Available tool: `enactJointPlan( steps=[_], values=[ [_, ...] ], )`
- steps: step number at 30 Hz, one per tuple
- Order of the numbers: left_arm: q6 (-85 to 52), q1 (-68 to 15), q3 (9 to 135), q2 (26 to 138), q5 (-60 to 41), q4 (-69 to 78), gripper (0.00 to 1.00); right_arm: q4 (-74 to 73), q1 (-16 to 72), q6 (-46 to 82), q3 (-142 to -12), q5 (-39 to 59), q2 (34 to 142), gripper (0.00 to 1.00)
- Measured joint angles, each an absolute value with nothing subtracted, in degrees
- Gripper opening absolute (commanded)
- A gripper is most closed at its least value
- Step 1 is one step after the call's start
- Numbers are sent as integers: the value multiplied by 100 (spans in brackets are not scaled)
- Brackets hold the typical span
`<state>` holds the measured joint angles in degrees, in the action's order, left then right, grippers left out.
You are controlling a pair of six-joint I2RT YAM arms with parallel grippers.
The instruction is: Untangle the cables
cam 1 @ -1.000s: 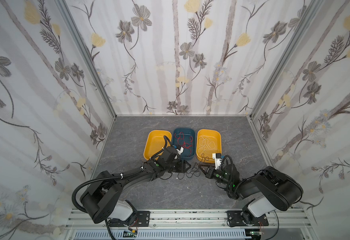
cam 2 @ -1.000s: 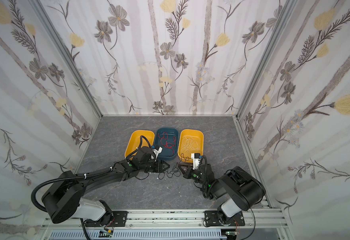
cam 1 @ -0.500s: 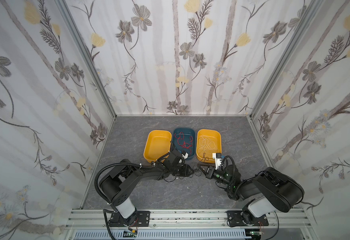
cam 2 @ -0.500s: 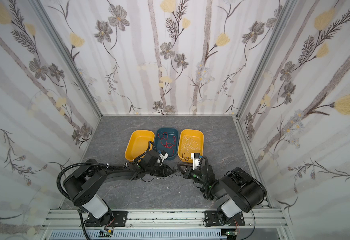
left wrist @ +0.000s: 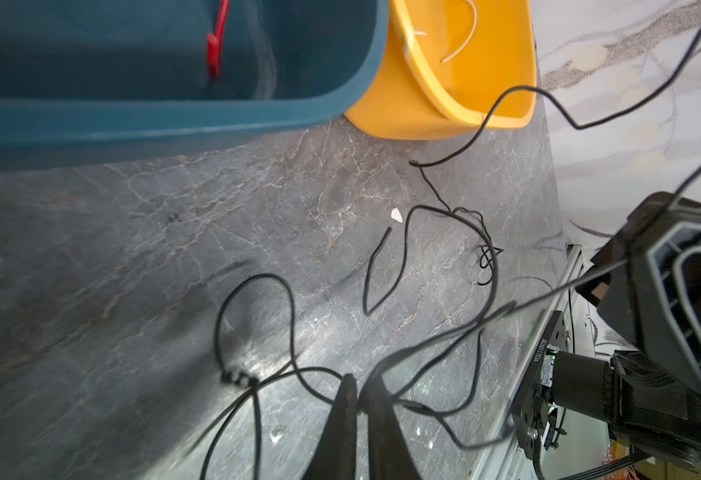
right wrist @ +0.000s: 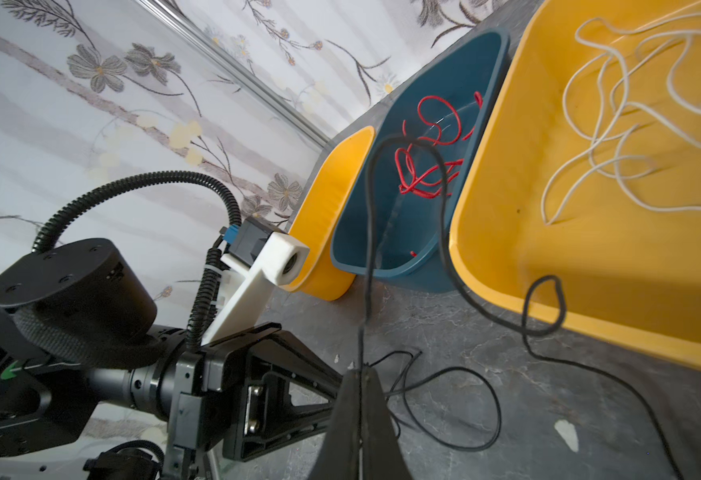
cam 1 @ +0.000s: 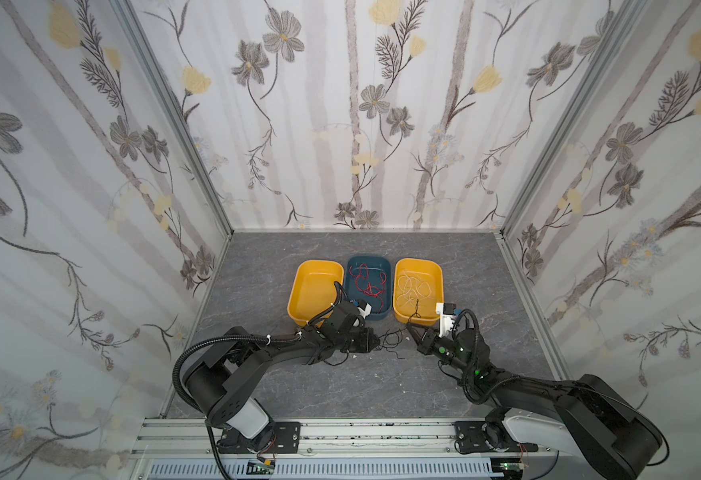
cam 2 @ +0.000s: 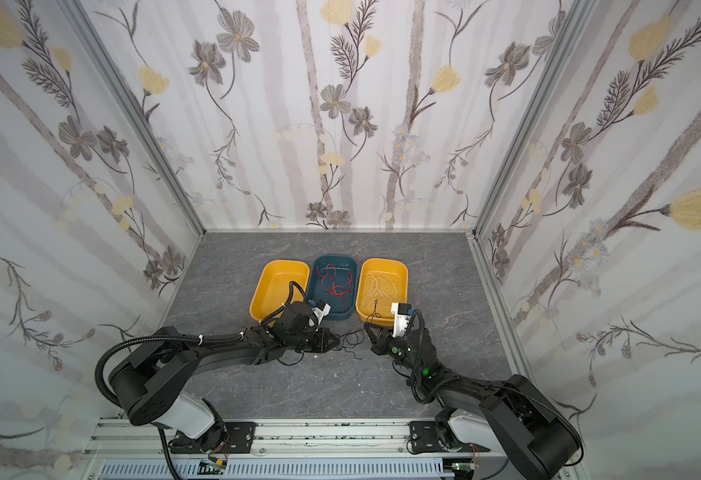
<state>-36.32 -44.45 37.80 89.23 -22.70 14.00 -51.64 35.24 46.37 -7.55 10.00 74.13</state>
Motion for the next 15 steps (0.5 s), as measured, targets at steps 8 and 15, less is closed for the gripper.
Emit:
enactJointPlan(
  steps=[8, 15],
  values=[
    [-3599, -4379, 3605, 8611, -2025, 1037, 14, -3328, 3516, 4165, -1017, -115, 6331, 0],
    [-3583, -4368, 3524, 8501, -2049, 952, 31, -2580, 3507, 4042, -1122, -307, 6071, 0]
  ],
)
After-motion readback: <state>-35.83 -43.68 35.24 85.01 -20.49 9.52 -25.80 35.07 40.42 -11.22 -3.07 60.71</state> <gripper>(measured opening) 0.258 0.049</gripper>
